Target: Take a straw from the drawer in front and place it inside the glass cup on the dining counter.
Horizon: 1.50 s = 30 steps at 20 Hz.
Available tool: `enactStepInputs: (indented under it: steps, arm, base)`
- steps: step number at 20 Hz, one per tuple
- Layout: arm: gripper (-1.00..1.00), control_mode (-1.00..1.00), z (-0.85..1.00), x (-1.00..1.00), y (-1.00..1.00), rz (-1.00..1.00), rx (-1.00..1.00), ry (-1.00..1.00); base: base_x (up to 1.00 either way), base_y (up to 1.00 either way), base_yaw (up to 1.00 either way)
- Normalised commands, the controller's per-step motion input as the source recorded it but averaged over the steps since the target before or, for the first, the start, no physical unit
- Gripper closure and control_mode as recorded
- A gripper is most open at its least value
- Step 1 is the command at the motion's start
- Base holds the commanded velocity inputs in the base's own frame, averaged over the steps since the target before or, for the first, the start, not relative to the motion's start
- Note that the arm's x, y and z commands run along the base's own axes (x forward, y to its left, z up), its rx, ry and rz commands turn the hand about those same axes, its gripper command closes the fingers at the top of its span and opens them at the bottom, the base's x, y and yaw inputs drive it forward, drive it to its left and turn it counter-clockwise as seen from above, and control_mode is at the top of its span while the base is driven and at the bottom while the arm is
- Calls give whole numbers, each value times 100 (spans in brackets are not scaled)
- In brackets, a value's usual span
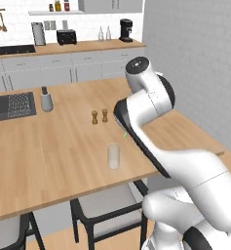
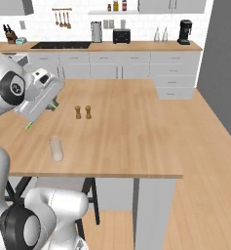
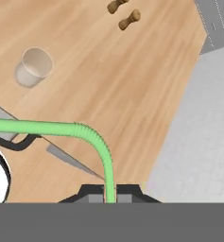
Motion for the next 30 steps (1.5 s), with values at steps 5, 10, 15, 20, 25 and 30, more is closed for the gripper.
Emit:
enactStepInputs:
  steps: [5,10,15,20,25,30]
  arm:
    - [100,-100,-1,6,0,3,-27,-5]
    - [100,-100,0,0,2,3,-9,0]
    - [100,-100,-7,8,12,2,-6,0]
    - [100,-100,-21,34,5,0,-18,-10]
    - [100,-100,-24,24,6,0,-16,-8]
    - [100,-100,-23,18,23,0,-5,0]
  base:
    - [0,0,0]
    - [0,0,0]
    - [0,0,0]
    - [0,0,0]
    - [0,0,0]
    - [0,0,0]
